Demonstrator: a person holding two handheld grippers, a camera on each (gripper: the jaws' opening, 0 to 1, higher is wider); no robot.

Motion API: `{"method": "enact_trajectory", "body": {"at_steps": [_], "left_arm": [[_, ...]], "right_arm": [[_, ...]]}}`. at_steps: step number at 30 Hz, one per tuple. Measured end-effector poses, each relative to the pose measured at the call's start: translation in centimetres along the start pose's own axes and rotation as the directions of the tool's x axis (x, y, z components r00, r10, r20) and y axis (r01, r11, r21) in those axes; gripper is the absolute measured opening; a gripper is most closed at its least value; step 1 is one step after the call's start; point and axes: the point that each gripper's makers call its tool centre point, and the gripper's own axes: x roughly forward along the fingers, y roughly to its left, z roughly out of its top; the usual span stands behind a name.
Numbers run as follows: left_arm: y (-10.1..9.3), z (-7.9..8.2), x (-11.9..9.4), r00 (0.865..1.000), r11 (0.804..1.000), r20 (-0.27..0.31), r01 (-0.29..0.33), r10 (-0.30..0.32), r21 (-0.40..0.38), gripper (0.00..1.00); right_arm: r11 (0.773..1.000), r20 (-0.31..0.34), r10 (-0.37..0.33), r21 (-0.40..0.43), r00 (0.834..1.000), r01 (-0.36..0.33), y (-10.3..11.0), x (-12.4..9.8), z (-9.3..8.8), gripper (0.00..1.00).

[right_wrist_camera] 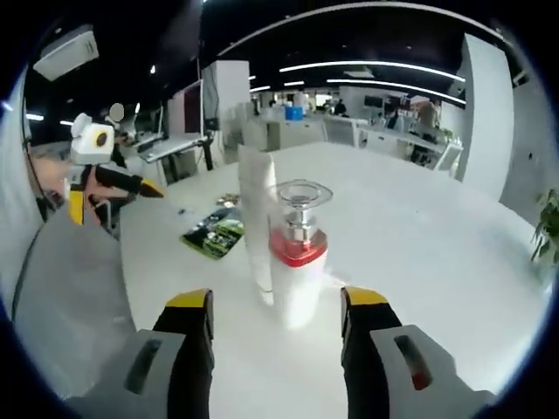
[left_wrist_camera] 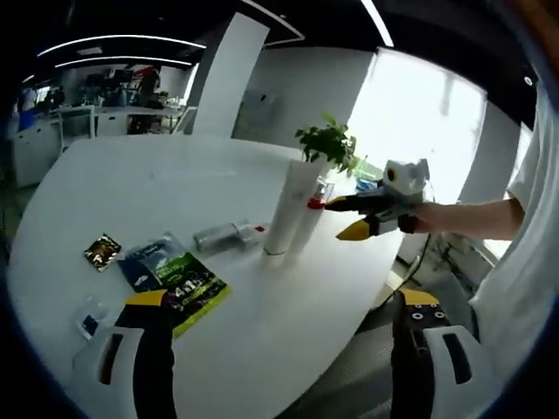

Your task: Arrange the skincare products in the storage area until every visible bottle or jar stands upright without overlapping.

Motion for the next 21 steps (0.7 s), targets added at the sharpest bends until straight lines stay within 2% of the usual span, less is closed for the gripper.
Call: {"method": "enact_trajectory", "body": {"at_steps": [3, 6, 8, 14, 21], "left_arm": [[0.9, 0.0, -1.1, 0.999, 1.0, 0.014, -0.029, 0.029, -0.009, 0.97], [1.1, 0.0, -1.9, 0.998, 0.998, 0.023, -0.054, 0.054, -0.016, 0.97], [2.0, -0.2, -2.5, 0.996, 0.997, 0.029, -0.082, 0.082, -0.014, 0.98], [2.9, -0.1, -4.1, 0.991, 0.992, 0.049, -0.121, 0.122, -0.031, 0.98], [2.8, -0.6, -5.3, 0.988, 0.988, 0.054, -0.145, 0.147, -0.049, 0.98]], "right_arm": [[0.999, 0.011, -0.013, 0.033, 1.0, 0.013, 0.9, -1.0, 0.7, 0.64], [0.999, 0.013, -0.016, 0.031, 1.0, 0.016, 1.8, -1.5, 1.0, 0.67], [0.999, 0.002, -0.024, 0.03, 1.0, 0.024, 2.4, -1.6, 1.0, 0.72], [0.998, -0.001, -0.031, 0.052, 1.0, 0.031, 3.6, -1.7, 0.9, 0.82], [0.991, 0.016, -0.058, 0.123, 0.998, 0.056, 4.9, -2.1, 1.2, 0.96]]}}
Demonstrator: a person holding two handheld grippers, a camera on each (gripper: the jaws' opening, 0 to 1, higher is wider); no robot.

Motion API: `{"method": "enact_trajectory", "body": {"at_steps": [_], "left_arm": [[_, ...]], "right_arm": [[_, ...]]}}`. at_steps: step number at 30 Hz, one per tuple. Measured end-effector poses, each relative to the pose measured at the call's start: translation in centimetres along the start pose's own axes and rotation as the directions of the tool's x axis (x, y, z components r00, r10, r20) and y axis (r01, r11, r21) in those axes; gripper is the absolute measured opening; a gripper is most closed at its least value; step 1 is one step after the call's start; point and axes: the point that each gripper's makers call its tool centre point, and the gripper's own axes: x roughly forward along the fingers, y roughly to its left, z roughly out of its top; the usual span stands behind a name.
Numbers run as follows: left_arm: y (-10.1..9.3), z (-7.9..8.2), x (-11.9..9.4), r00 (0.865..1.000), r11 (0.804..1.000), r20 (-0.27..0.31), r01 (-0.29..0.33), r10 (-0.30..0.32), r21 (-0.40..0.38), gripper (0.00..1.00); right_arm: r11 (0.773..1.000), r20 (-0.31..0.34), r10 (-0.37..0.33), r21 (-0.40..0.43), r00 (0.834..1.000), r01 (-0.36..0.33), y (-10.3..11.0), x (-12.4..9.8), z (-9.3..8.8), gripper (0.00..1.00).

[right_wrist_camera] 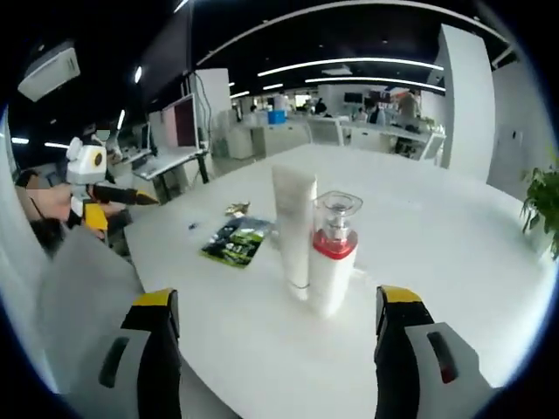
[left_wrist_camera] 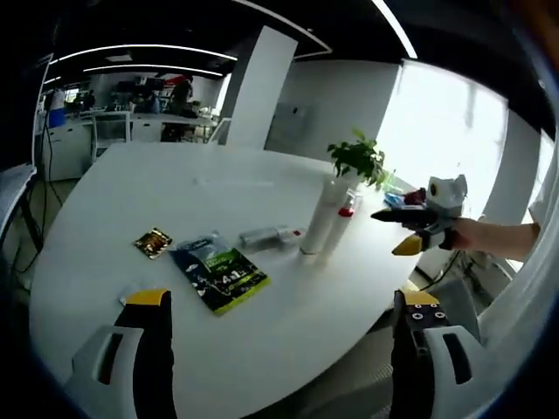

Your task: Arrange the skincare products in the storage area until every visible bottle or jar stands upright without overlapping.

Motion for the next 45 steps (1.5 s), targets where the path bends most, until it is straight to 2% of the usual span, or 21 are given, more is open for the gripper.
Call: {"method": "enact_trajectory", "body": {"at_steps": [2, 9, 19, 27, 31, 40, 45], "left_arm": [[0.1, -0.1, -0.4, 1.0, 1.0, 0.004, -0.01, 0.01, -0.008, 0.98], [0.4, -0.5, -2.0, 0.998, 0.998, 0.02, -0.052, 0.052, -0.028, 0.99], [1.6, -0.7, -4.1, 0.994, 0.993, 0.037, -0.104, 0.106, -0.058, 0.97], [1.9, -0.5, -4.5, 0.993, 0.992, 0.044, -0.11, 0.113, -0.055, 0.95], [1.5, -0.5, -4.5, 0.993, 0.993, 0.045, -0.106, 0.108, -0.057, 0.94], [1.0, -0.3, -4.1, 0.995, 0.994, 0.043, -0.092, 0.095, -0.066, 0.94], [1.0, -0.3, -3.8, 0.995, 0.993, 0.037, -0.094, 0.097, -0.068, 0.94]], "right_arm": [[1.0, 0.0, -0.007, 0.022, 1.0, 0.007, 0.3, -0.2, 0.0, 0.99], [0.997, 0.01, -0.02, 0.076, 1.0, 0.02, 1.4, -1.4, 0.0, 0.99], [0.994, 0.017, -0.036, 0.102, 0.999, 0.034, 2.5, -3.0, -0.5, 0.99], [0.991, 0.02, -0.052, 0.125, 0.998, 0.049, 3.2, -4.2, -1.1, 0.98], [0.991, 0.023, -0.06, 0.124, 0.998, 0.056, 2.8, -4.4, -1.0, 0.98], [0.992, 0.043, -0.071, 0.111, 0.997, 0.065, 2.0, -4.7, 0.5, 0.98], [0.994, 0.039, -0.063, 0.093, 0.997, 0.059, 1.9, -4.4, 0.5, 0.98]]}}
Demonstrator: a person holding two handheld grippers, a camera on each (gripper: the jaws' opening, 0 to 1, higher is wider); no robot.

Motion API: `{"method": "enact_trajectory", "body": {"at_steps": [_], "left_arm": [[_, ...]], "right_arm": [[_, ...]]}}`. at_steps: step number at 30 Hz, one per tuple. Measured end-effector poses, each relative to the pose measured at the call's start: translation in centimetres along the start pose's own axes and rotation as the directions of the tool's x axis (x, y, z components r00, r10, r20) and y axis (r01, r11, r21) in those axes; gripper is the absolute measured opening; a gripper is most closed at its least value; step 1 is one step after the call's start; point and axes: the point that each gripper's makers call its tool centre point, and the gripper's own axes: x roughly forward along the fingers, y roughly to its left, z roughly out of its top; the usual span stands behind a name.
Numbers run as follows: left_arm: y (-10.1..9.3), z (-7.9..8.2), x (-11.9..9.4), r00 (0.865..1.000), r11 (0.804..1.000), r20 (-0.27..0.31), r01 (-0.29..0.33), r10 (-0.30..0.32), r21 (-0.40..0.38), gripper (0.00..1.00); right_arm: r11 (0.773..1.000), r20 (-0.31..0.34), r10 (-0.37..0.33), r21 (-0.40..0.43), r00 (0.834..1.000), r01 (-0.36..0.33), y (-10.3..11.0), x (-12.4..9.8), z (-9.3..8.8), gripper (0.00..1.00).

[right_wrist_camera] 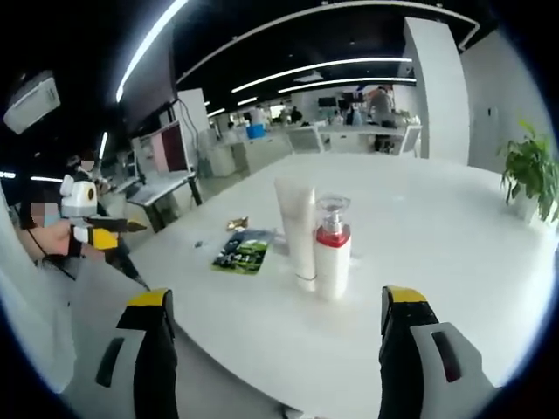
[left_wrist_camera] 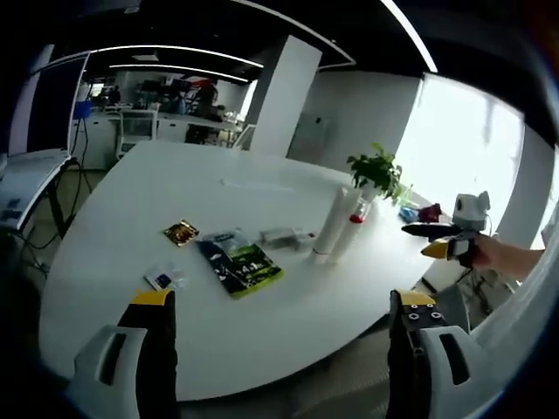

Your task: Arrange the skincare products in the storage area until every visible bottle or jar stands upright without overlapping.

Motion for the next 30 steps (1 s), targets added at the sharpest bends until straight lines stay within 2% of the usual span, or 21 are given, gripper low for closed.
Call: {"method": "enact_trajectory", "body": {"at_steps": [10, 17, 22, 30], "left_arm": [[-0.5, -0.2, 1.5, 0.999, 1.0, -0.042, 0.008, -0.007, 0.007, 0.93], [-0.3, -0.9, 2.0, 0.997, 1.0, -0.078, 0.003, -0.004, -0.01, 0.9], [0.2, -1.0, 2.7, 0.996, 1.0, -0.087, 0.003, -0.005, -0.029, 0.87], [1.1, -1.6, 4.6, 0.99, 0.998, -0.138, -0.009, 0.001, -0.057, 0.84]], "right_arm": [[1.0, 0.004, -0.016, 0.015, 1.0, 0.016, -1.3, 0.5, -0.2, 0.97], [1.0, -0.001, -0.005, 0.022, 1.0, 0.005, -1.2, 1.4, -0.1, 0.96], [1.0, -0.043, 0.018, 0.002, 0.999, -0.018, -0.6, 1.6, -0.7, 0.95], [0.999, -0.083, 0.019, 0.036, 0.996, -0.016, -2.1, 2.1, -2.3, 0.95]]}}
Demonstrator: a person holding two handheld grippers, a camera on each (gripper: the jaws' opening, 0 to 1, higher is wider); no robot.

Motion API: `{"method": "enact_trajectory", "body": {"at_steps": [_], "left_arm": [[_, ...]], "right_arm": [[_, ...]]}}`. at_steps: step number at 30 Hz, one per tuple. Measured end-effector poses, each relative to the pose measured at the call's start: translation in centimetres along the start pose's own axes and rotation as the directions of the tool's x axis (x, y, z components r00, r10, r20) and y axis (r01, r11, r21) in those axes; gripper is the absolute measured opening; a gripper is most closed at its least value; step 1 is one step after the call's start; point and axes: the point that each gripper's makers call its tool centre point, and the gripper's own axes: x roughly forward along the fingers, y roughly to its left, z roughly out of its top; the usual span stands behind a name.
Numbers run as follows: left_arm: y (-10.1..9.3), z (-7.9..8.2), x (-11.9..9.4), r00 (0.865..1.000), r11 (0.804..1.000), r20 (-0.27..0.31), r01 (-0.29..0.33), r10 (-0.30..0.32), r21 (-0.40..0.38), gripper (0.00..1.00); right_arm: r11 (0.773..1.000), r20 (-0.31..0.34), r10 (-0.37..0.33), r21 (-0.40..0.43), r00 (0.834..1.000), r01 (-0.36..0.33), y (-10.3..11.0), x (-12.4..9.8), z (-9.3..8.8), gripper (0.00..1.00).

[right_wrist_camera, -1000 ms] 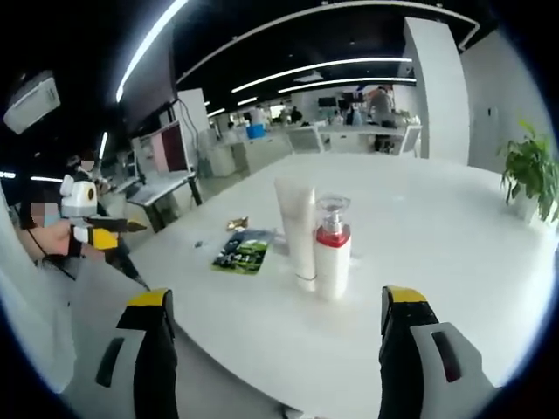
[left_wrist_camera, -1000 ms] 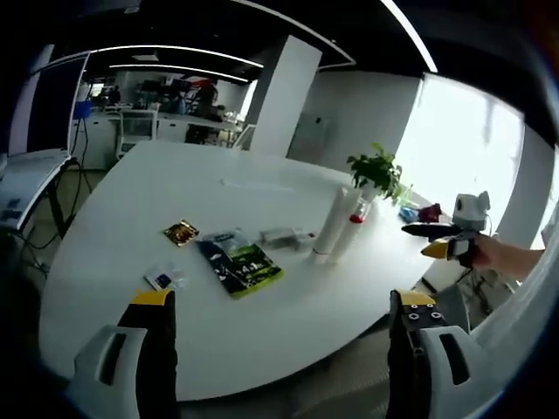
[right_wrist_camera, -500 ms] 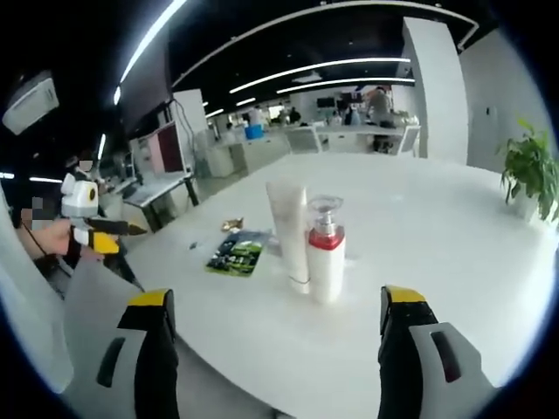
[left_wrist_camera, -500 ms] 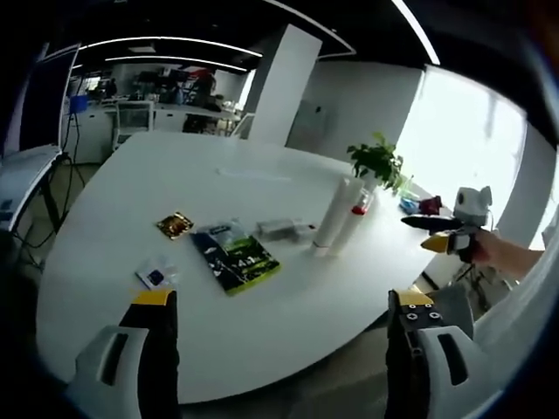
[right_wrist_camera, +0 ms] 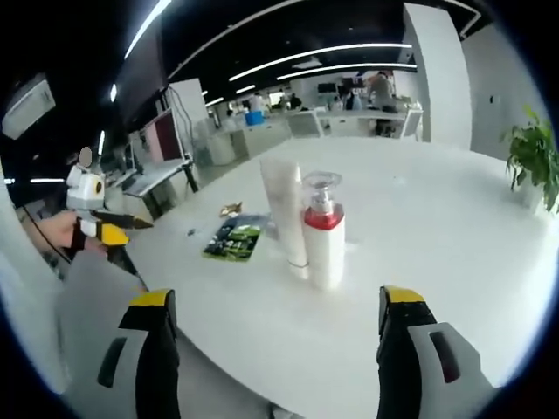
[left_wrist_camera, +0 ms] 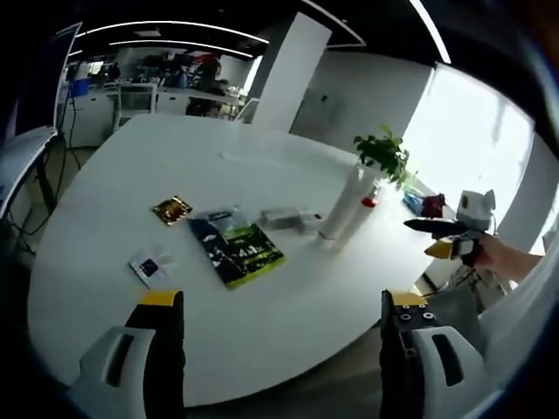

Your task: Arrange the skincare products in the storage area until every visible bottle or jar stands upright without overlapping.

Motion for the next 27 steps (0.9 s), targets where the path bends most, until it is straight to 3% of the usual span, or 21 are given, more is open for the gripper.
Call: {"method": "enact_trajectory", "body": {"at_steps": [6, 15, 23, 27], "left_arm": [[1.3, -0.3, 1.7, 0.997, 0.999, -0.072, -0.017, 0.015, -0.028, 0.82], [1.9, 0.8, 4.1, 0.994, 1.0, -0.104, -0.017, 0.016, -0.01, 0.81], [1.7, 1.2, 6.3, 0.988, 0.998, -0.156, 0.014, -0.005, 0.056, 0.79], [1.5, 1.7, 7.9, 0.981, 0.991, -0.193, 0.049, -0.024, 0.126, 0.78]], "right_arm": [[1.0, -0.019, -0.003, 0.022, 1.0, 0.003, -0.6, 0.7, -0.6, 0.95], [0.999, -0.05, -0.004, 0.052, 0.999, 0.006, -0.3, 1.0, -1.3, 0.95], [0.997, -0.056, -0.021, 0.069, 0.998, 0.024, -1.5, 1.2, -1.6, 0.94], [0.997, -0.059, -0.026, 0.076, 0.998, 0.031, -1.5, 1.3, -2.0, 0.94]]}}
